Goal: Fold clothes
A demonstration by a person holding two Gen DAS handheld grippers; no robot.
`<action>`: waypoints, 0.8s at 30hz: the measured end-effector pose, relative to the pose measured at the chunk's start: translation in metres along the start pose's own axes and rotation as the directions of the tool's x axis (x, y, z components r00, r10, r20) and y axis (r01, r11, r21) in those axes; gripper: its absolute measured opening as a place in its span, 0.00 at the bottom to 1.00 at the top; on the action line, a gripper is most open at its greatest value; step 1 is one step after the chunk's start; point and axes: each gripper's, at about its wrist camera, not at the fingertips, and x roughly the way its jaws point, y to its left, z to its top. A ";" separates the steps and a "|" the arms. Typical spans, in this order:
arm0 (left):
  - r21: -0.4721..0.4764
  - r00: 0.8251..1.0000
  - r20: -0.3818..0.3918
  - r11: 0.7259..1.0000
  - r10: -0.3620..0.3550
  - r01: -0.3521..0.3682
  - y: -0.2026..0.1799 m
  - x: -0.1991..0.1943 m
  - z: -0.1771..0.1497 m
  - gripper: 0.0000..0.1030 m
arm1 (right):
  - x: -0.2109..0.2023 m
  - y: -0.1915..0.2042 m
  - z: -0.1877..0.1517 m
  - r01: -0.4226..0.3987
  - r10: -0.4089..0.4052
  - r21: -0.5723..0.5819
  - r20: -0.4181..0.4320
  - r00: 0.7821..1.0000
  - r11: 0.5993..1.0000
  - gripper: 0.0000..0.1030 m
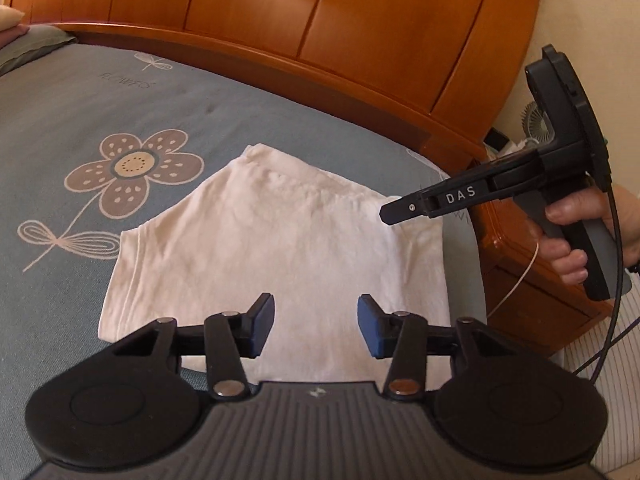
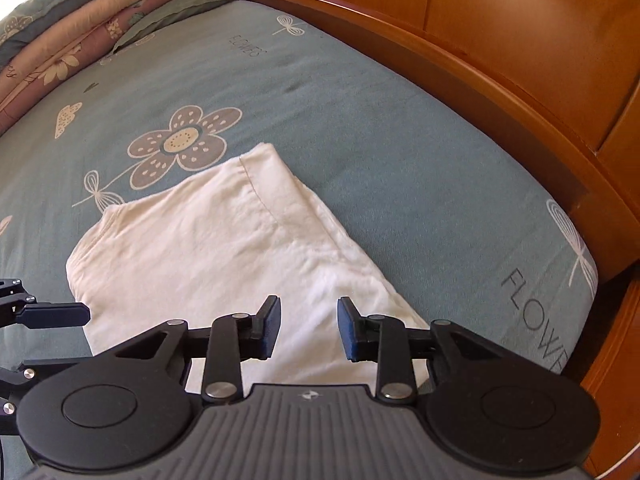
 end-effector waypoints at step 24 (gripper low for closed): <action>0.103 0.994 -0.079 0.992 0.080 -0.071 0.012 0.017 -0.007 0.51 | -0.009 0.038 -0.087 -0.298 0.308 0.084 -0.161 0.938 0.951 0.36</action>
